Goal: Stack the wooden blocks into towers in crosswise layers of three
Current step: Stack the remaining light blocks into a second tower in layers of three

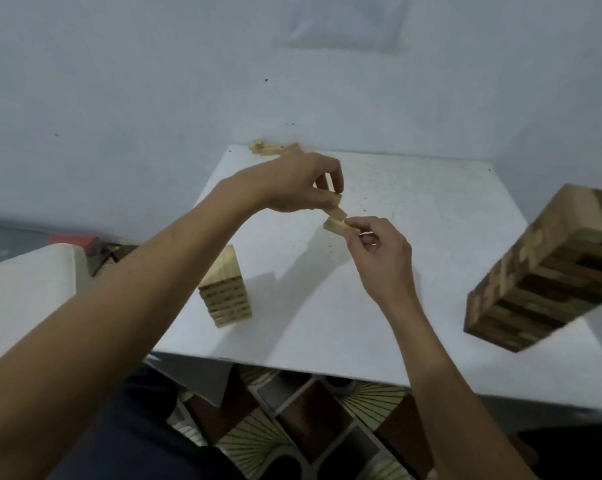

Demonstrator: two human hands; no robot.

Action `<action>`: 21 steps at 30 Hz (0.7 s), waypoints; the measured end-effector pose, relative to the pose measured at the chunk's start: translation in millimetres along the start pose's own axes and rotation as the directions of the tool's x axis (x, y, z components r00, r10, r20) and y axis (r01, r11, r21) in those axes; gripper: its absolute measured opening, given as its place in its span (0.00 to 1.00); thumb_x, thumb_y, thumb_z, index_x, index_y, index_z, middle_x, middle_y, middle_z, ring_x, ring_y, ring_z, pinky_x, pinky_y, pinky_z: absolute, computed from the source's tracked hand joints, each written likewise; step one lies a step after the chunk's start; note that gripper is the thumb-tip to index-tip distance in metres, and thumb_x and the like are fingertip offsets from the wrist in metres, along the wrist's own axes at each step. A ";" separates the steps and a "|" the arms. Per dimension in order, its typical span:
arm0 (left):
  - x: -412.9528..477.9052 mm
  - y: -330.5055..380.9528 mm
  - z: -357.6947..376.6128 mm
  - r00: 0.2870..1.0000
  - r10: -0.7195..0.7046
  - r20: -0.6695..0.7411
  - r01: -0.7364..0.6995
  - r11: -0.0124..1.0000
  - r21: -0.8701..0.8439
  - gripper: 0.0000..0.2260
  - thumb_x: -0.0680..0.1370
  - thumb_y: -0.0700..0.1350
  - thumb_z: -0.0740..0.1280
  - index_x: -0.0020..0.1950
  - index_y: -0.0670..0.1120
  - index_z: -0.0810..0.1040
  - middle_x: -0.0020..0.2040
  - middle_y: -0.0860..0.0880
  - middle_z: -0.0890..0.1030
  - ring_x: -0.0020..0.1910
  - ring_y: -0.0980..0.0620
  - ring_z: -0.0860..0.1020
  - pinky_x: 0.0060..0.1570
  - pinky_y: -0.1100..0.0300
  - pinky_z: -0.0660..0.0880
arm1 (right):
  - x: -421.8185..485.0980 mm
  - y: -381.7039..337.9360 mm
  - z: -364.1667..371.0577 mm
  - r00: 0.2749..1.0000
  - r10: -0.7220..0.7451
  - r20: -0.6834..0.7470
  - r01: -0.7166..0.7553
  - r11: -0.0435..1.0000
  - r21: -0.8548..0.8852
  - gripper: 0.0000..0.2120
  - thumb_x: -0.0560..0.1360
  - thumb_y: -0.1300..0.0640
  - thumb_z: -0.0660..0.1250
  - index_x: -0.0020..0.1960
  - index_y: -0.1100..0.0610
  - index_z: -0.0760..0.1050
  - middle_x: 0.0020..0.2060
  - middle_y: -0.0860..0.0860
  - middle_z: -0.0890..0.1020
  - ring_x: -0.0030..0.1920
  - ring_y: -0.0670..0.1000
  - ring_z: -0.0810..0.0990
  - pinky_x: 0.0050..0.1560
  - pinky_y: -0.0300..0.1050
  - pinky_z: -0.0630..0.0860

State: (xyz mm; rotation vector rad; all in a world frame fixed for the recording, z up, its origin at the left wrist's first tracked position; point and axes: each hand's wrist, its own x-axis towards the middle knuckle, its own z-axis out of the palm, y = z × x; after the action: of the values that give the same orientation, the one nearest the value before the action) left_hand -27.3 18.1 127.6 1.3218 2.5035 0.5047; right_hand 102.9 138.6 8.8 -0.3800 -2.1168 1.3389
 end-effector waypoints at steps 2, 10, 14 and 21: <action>-2.7 9.8 16.7 0.999 -0.024 0.022 0.025 0.999 -0.043 0.06 0.80 0.50 0.67 0.56 0.51 0.76 0.48 0.56 0.81 0.42 0.59 0.81 0.37 0.63 0.74 | -10.0 4.6 -10.2 0.999 0.032 -0.001 -0.032 0.999 -0.012 0.08 0.77 0.63 0.67 0.55 0.55 0.81 0.49 0.49 0.82 0.42 0.39 0.79 0.42 0.27 0.72; -1.2 22.7 83.9 0.972 -0.187 0.145 0.215 0.953 -0.214 0.06 0.79 0.46 0.69 0.54 0.49 0.76 0.51 0.51 0.82 0.44 0.56 0.80 0.36 0.63 0.69 | -33.0 23.6 -30.9 0.992 0.122 -0.011 -0.122 0.985 -0.124 0.07 0.78 0.61 0.66 0.55 0.55 0.76 0.38 0.43 0.79 0.39 0.41 0.79 0.39 0.35 0.75; -3.1 19.1 114.7 0.958 -0.258 0.123 0.281 0.930 -0.236 0.05 0.78 0.48 0.69 0.52 0.53 0.76 0.52 0.54 0.78 0.50 0.54 0.76 0.39 0.63 0.70 | -39.2 34.3 -33.7 0.995 0.099 0.021 -0.091 0.963 -0.252 0.08 0.78 0.62 0.64 0.54 0.56 0.80 0.41 0.50 0.82 0.42 0.47 0.79 0.45 0.42 0.77; -6.2 17.2 133.3 0.960 -0.279 -0.027 0.264 0.932 -0.250 0.07 0.78 0.47 0.69 0.54 0.53 0.76 0.54 0.53 0.79 0.52 0.53 0.77 0.52 0.57 0.75 | -41.8 44.6 -33.6 0.994 -0.015 0.104 0.074 0.809 -0.583 0.10 0.79 0.60 0.65 0.58 0.58 0.80 0.49 0.57 0.79 0.50 0.58 0.76 0.48 0.50 0.72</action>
State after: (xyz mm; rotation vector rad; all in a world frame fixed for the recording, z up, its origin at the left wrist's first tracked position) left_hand 40.5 45.9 14.8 0.8651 2.5189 0.7690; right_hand 153.0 160.7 -34.3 -0.5149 -2.5799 0.6473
